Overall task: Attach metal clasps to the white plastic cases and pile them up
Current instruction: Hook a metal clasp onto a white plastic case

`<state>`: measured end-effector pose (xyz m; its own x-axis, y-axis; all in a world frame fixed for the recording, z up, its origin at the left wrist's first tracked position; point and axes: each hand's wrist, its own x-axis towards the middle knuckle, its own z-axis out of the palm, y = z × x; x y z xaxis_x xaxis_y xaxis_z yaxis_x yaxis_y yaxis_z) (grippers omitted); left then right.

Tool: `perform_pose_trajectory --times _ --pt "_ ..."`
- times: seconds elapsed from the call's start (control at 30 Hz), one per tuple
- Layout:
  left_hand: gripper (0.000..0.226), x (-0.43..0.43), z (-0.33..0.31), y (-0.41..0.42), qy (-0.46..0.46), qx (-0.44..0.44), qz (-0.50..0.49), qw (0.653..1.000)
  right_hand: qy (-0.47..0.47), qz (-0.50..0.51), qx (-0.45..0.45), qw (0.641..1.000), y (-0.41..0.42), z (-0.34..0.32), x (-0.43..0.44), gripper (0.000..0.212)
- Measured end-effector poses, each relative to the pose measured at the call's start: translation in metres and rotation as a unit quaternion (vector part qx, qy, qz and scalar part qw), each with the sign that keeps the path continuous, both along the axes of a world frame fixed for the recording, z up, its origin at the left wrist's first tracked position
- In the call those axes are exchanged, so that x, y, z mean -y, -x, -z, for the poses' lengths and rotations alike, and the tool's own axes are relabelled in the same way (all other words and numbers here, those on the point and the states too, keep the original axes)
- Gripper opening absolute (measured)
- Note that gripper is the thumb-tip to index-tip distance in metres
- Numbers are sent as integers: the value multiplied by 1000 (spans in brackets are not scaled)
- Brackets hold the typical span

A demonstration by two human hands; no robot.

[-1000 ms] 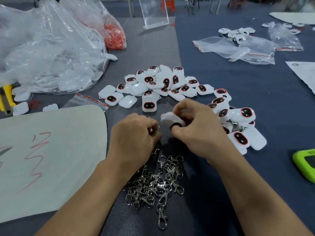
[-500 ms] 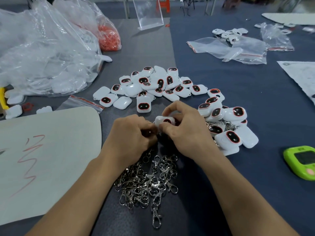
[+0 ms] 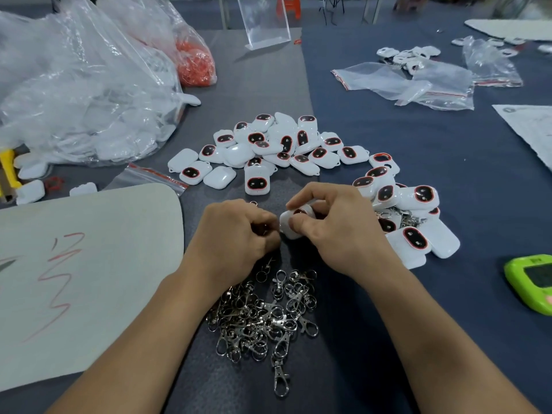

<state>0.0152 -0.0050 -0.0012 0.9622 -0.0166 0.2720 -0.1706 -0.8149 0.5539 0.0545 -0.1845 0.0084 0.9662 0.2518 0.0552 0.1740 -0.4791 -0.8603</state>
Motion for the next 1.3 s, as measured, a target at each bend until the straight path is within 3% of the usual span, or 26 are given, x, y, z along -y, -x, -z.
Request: perform_pose_trajectory --times 0.33,0.83,1.03,1.17,1.3 --pt "15 2 -1 -1 13 5 10 1000 -29 3 -1 1000 -1 1 1 7" --pt "18 1 2 2 43 10 4 999 67 -26 54 996 6 -9 -1 6" --pt "16 0 2 2 17 27 -27 999 -38 21 -39 998 7 0 -9 12" --pt "11 1 0 4 88 55 -40 994 -133 41 -122 983 3 -4 -9 14" --pt "28 -1 -2 4 123 62 -24 990 -229 51 -194 952 1 -13 -4 20"
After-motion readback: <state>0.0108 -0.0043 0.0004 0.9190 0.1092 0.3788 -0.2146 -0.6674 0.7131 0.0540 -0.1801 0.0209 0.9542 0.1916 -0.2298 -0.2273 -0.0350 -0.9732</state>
